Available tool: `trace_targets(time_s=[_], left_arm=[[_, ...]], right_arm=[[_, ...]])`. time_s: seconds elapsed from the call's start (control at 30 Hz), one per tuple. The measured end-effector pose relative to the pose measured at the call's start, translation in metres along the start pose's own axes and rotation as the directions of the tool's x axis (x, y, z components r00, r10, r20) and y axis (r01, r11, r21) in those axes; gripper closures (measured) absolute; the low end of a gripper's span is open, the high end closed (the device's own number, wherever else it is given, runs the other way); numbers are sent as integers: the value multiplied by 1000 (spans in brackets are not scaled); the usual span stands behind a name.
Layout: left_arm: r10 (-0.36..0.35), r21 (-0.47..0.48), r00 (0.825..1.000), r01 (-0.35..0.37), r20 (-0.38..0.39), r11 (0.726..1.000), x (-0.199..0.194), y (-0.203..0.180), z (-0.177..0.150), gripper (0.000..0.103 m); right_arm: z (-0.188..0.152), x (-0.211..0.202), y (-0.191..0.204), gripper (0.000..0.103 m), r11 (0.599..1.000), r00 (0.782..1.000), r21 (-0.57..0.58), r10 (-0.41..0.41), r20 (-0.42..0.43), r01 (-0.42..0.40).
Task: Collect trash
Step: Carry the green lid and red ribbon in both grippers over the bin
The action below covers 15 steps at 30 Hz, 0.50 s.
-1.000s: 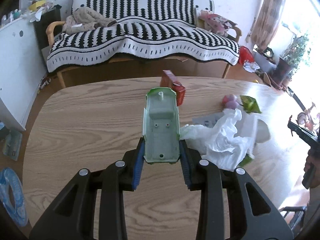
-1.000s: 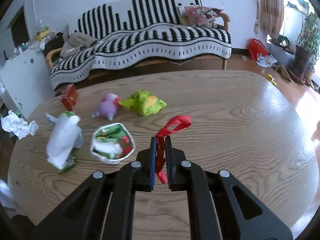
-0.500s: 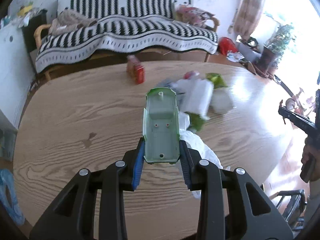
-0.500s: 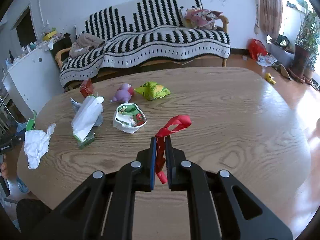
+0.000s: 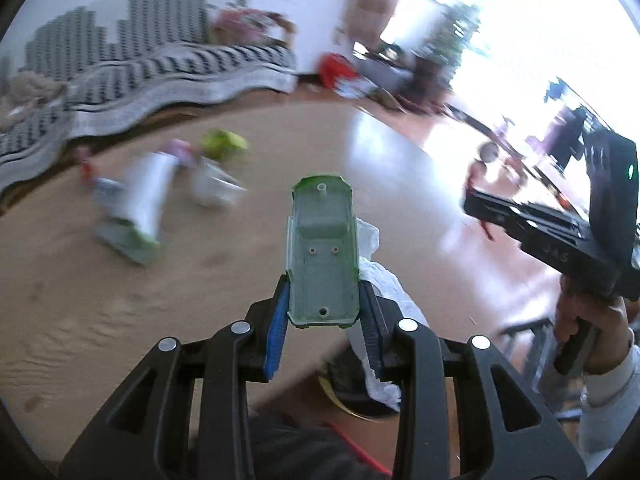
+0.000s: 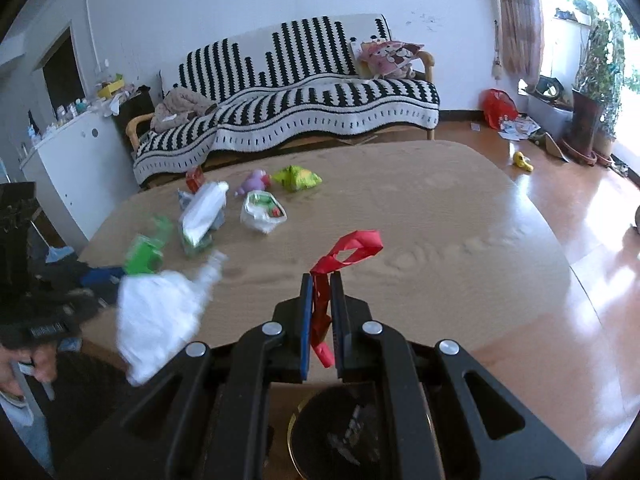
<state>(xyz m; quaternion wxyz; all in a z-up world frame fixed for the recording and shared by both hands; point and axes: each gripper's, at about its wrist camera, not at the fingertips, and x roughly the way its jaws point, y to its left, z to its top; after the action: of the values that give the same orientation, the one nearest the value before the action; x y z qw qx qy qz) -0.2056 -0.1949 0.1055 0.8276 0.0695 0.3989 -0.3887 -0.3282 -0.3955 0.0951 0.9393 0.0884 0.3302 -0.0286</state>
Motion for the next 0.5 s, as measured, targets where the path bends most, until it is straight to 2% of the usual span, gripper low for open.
trace_targets(time_s=[0.13, 0.2, 0.27, 0.5], left_arm=[[-74, 54, 993, 79, -88, 995, 28, -52, -26, 71], [-90, 65, 988, 98, -123, 993, 40, -67, -37, 71], [-91, 72, 984, 103, -150, 992, 51, -76, -46, 71], [-84, 84, 952, 114, -295, 990, 101, -100, -88, 71]], right_arm=[[-31, -18, -17, 94, 999, 1000, 41, 0, -24, 1], [-43, -21, -28, 94, 997, 999, 71, 1, -37, 1], [-57, -20, -35, 94, 995, 999, 97, 2, -53, 3], [-111, 18, -59, 94, 982, 983, 190, 27, -182, 8]])
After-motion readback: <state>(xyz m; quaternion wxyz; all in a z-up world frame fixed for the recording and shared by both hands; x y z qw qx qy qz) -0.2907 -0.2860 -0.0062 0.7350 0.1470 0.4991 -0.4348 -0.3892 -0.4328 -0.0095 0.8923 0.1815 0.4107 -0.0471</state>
